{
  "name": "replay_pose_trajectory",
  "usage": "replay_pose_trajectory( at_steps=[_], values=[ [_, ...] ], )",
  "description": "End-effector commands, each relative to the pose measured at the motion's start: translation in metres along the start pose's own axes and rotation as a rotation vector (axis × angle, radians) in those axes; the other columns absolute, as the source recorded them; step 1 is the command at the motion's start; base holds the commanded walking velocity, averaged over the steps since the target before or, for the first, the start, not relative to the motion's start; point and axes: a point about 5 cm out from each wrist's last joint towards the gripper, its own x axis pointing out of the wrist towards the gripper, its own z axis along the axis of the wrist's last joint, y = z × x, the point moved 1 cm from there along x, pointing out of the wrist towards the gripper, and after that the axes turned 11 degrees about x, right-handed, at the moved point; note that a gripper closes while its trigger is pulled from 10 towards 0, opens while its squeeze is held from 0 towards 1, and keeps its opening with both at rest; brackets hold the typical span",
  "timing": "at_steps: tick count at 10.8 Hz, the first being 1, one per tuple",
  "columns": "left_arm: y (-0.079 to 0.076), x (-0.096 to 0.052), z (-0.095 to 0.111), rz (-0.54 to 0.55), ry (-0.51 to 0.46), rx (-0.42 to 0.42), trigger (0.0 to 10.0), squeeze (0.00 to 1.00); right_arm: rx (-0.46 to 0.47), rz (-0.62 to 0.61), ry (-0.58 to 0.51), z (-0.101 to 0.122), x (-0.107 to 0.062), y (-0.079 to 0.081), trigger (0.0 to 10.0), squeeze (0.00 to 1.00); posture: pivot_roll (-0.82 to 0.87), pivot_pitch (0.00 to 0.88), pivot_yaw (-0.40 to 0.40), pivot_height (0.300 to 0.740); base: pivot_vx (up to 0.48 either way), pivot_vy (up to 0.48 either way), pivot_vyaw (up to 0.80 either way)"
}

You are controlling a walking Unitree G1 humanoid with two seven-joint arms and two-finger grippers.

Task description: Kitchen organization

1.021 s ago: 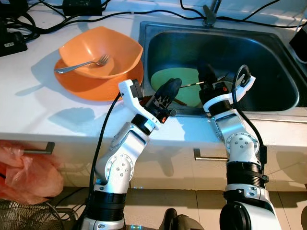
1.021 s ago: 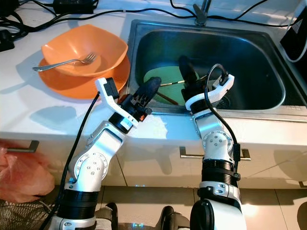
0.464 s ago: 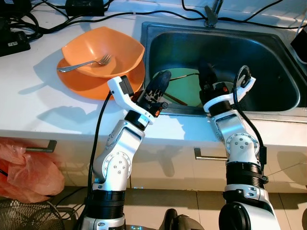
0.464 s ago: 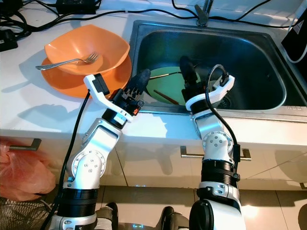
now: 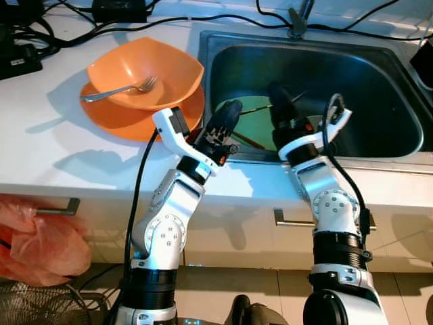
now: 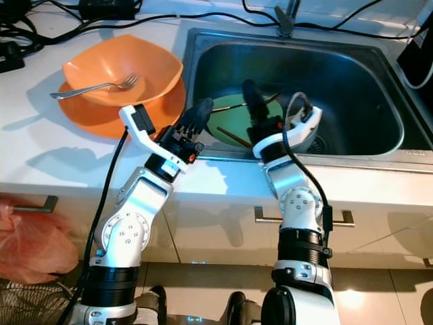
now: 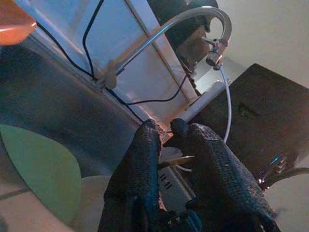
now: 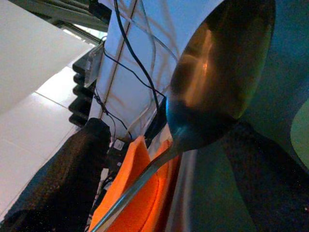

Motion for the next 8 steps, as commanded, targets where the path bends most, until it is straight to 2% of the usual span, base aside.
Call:
replay_pose_trajectory(
  at_steps=[1,3,8],
  values=[
    [-0.01,0.004,-0.006,-0.036,0.011,-0.022,10.0,0.0,0.002,-0.014,-0.004,0.002,-0.001,0.001,10.0,0.0,0.18,0.181,-0.068,0.74,0.0,0.0,0.0],
    [-0.012,0.005,-0.007,-0.042,0.015,-0.026,10.0,0.0,-0.027,-0.001,-0.011,0.011,0.005,0.009,10.0,0.0,0.18,0.178,-0.073,0.74,0.0,0.0,0.0],
    [-0.014,0.004,-0.011,-0.046,0.032,-0.022,10.0,0.0,-0.033,-0.008,-0.022,0.015,0.002,0.008,10.0,0.0,0.18,0.173,-0.076,0.74,0.0,0.0,0.0]
  ],
)
